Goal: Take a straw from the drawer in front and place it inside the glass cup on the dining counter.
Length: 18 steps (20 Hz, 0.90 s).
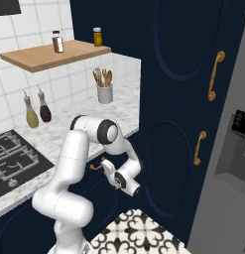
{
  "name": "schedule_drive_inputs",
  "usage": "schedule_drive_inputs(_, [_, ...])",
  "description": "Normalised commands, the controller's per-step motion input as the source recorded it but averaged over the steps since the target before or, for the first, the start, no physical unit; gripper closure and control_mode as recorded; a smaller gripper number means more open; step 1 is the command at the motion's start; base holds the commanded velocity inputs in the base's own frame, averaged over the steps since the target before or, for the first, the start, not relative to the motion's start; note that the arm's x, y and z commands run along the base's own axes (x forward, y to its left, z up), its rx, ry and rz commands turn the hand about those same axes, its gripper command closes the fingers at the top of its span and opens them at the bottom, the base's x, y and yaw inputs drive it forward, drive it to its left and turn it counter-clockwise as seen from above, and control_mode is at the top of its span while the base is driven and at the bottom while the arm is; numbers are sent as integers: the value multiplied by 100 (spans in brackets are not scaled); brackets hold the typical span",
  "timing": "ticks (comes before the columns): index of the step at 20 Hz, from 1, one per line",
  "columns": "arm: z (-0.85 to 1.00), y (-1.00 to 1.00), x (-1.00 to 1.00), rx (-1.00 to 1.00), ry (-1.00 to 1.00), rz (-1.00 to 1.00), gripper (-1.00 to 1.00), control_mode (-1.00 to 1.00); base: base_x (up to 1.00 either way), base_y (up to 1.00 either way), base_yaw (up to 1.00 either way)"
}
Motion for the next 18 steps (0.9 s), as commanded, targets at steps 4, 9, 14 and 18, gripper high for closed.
schedule_drive_inputs(4, [-43,6,46,0,1,0,-100,-100,0,0,0])
schedule_drive_inputs(9, [-30,24,15,0,0,0,-100,-100,0,0,0])
schedule_drive_inputs(14, [17,26,-21,0,-6,0,-100,-100,0,0,0])
schedule_drive_inputs(18, [56,22,-27,0,-5,0,-100,-100,0,0,0])
